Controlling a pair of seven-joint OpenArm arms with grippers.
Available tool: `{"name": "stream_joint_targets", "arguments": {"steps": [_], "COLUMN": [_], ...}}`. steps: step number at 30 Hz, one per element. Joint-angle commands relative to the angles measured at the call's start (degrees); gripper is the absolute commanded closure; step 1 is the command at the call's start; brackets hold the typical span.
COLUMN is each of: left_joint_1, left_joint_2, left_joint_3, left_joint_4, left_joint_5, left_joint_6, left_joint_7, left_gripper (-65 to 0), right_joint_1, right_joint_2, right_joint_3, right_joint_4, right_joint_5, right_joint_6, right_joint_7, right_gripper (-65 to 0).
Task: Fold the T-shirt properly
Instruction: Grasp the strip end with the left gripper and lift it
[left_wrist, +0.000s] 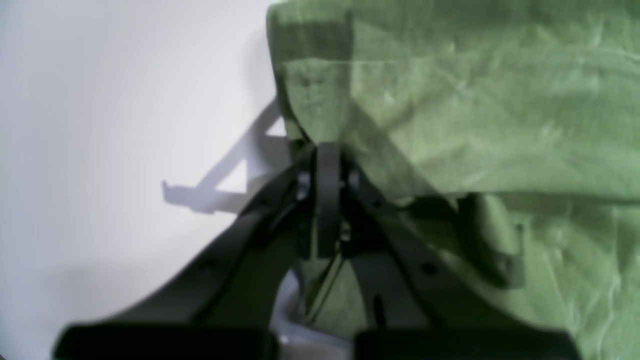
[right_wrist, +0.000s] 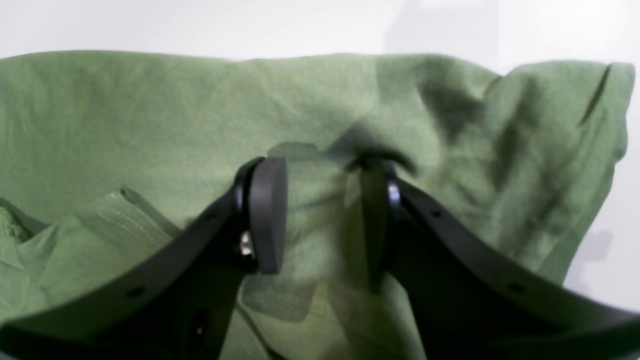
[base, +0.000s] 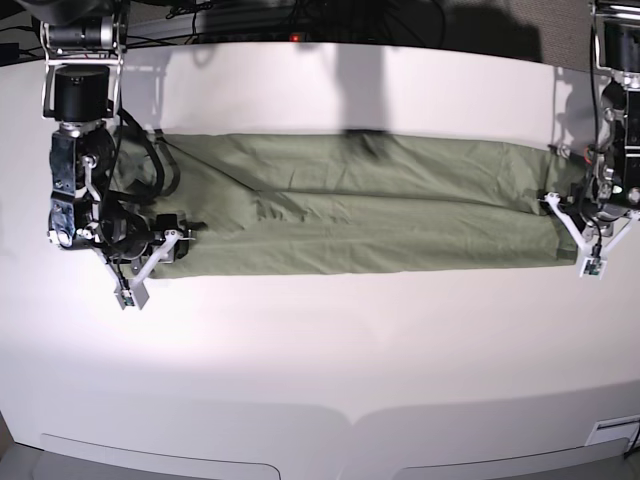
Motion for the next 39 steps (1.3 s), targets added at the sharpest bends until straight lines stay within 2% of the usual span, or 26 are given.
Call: {"name": "stream_joint_targets", "arguments": {"steps": [1,6,10,13,16,20,25,30,34,39], "left_joint_1": [-1.0,-0.8,-0.6,-0.6,0.2,3.6,8.9,12.7,15.6,19.3], "left_joint_2": [-1.0,-1.0,-1.1,-1.2,-1.3,-3.0,-7.6,-11.9,-12.3,-12.3], "left_joint_3": [-0.3,-0.3,-0.3,-0.3,-0.3,-0.3,-0.3,-0.3,-0.3,-0.3], "left_joint_4": [2.0,8.1,13.7,14.8,14.8,16.1,22.9,28.3,27.6,24.8], "left_joint_5": [0.2,0.2,0.2,0.2,0.2,-1.3,-5.3,-5.4,-5.4,-5.1], "left_joint_6": [0.4,0.3,0.1,-0.8,-2.7,-4.4,-4.4,-4.4,-4.4,-4.4], "left_joint_7": [-0.6,2.3,6.9,11.0,12.7,11.4,9.1,7.2,6.1,1.9], "left_gripper": [0.0,0.0,0.0,0.0,0.0,0.0,0.0,0.0,0.0,0.0], "right_joint_1": [0.7,0.7,0.7,0.6,0.7,0.6,0.7,0.6,0.6,0.6], "right_joint_2": [0.8,0.8,0.8,0.8,0.8,0.8,0.8,0.8,0.8,0.8], "right_joint_3": [0.2,0.2,0.2,0.2,0.2,0.2,0.2,0.2,0.2,0.2], "right_joint_4": [0.2,0.2,0.2,0.2,0.2,0.2,0.2,0.2,0.2,0.2], "right_joint_5": [-1.2,-1.2,-1.2,-1.2,-1.2,-1.3,-1.3,-1.2,-1.2,-1.2], "right_joint_6": [-0.6,-0.6,-0.6,-0.6,-0.6,-0.6,-0.6,-0.6,-0.6,-0.6], "right_joint_7": [-1.8,-1.8,-1.8,-1.8,-1.8,-1.8,-1.7,-1.7,-1.7,-1.7], "right_gripper": [-25.3,-25.3,-25.3,-25.3,-25.3,-25.3,-25.3,-25.3,-25.3,-25.3]}}
